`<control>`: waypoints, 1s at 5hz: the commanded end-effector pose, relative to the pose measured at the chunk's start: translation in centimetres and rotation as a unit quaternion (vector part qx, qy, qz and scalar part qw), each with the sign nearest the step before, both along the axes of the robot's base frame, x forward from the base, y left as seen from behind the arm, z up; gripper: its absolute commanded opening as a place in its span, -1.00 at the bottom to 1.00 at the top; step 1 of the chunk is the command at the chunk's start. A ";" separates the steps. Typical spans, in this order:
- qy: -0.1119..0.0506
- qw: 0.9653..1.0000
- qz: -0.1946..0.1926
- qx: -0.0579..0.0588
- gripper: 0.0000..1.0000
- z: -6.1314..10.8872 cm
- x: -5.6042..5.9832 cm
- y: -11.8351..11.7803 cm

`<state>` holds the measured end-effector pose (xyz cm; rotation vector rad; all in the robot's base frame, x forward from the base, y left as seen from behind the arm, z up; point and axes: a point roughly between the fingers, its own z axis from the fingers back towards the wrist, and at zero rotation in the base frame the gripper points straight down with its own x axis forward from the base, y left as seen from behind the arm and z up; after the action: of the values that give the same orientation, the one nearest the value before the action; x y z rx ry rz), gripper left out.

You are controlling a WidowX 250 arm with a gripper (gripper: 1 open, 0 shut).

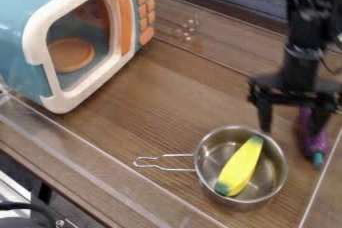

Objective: Put the eggplant in the silver pot

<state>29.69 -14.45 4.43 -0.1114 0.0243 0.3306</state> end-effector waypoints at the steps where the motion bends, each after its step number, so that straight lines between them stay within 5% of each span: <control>1: -0.041 0.999 0.014 -0.015 1.00 0.2 2.0 -1.0; 3: -0.065 0.996 0.063 -0.009 1.00 1.4 3.4 -0.3; 5: -0.089 0.990 0.112 -0.017 1.00 3.2 3.0 0.7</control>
<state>32.14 -13.98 5.49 -0.1435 -0.1041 0.5413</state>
